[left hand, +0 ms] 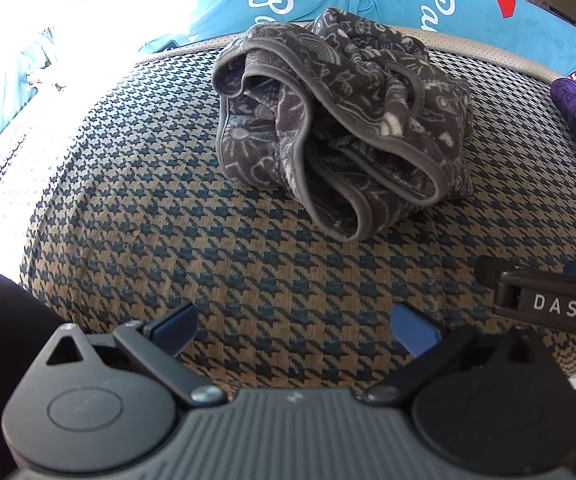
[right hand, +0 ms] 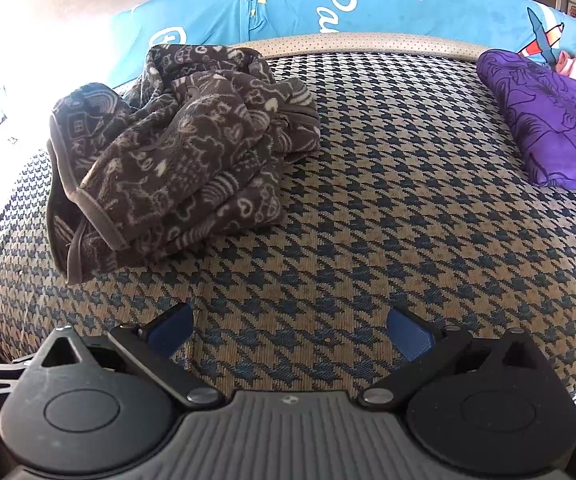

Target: Fold clothes

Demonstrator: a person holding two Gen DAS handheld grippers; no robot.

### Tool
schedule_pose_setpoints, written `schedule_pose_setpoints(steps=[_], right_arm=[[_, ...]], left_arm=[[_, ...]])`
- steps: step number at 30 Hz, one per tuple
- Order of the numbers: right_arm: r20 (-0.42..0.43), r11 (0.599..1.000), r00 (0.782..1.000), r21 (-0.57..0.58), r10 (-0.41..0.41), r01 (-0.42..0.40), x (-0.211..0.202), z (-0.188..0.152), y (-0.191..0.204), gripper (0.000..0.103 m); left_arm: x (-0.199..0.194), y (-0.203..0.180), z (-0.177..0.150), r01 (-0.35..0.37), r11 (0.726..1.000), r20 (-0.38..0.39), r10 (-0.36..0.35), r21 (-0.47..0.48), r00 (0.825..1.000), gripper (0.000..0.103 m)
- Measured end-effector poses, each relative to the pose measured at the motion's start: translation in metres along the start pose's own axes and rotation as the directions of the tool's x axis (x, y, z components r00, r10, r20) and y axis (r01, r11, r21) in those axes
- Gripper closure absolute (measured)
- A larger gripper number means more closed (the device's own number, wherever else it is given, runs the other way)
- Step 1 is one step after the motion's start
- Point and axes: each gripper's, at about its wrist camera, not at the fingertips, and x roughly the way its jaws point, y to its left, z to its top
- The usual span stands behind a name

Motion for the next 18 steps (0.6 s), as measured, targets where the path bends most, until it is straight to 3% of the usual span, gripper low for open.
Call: schedule_pose_setpoints(steps=[18], right_arm=[[-0.003, 1.000, 1.000, -0.006, 0.002, -0.002, 0.0008, -0.0001, -0.0008, 0.000]], left_arm=[[0.0019, -0.0028, 0.0006, -0.002, 1.000, -0.003, 0.002, -0.006, 1.000, 0.000]])
